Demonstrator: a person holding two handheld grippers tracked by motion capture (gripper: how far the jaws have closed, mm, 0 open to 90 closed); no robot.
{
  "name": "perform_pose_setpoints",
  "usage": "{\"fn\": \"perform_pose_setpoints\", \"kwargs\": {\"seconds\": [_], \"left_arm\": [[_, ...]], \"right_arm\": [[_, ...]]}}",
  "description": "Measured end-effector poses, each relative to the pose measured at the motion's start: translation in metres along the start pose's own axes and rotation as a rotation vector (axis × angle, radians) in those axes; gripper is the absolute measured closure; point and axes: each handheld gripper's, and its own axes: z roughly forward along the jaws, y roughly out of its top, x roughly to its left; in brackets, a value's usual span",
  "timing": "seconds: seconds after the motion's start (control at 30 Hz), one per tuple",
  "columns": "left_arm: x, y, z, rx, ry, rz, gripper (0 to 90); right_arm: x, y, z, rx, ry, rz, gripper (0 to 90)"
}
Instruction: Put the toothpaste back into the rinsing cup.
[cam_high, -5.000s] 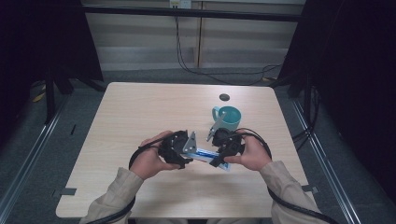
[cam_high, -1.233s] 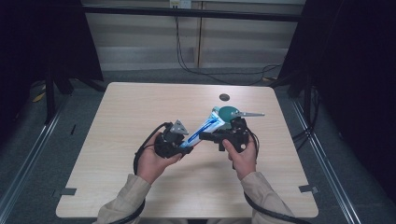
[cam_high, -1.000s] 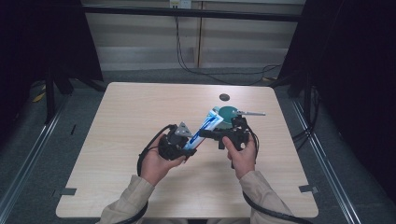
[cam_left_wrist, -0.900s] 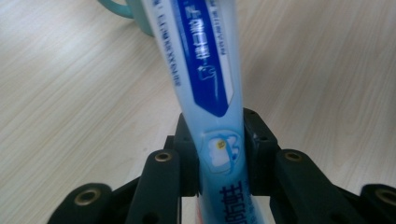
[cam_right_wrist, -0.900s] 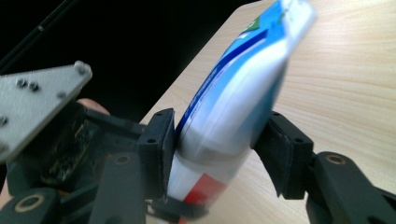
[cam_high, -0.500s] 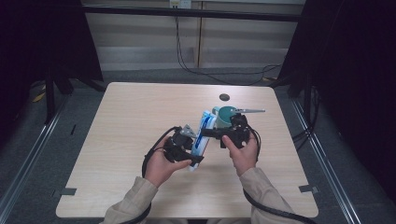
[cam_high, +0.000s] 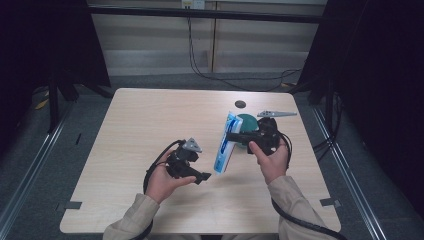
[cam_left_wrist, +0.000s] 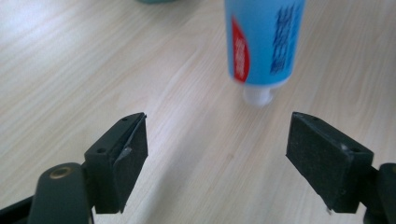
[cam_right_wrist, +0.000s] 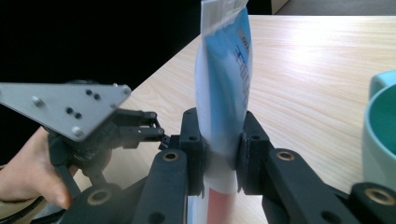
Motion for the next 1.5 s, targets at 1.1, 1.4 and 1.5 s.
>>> {"fn": "perform_pose_setpoints", "kwargs": {"seconds": [1.1,1.4,1.5], "left_arm": [[0.018,-0.040,0.019,0.025,0.053,-0.014,15.9],[0.019,-0.048,0.023,0.007,0.081,-0.025,15.6],[0.019,-0.050,0.023,0.002,0.089,-0.025,15.4]], "right_arm": [[-0.010,0.025,-0.027,0.006,-0.054,-0.064,75.4],[-0.011,0.034,-0.033,0.000,-0.066,-0.073,75.4],[-0.011,0.037,-0.036,-0.007,-0.066,-0.072,75.4]]}}
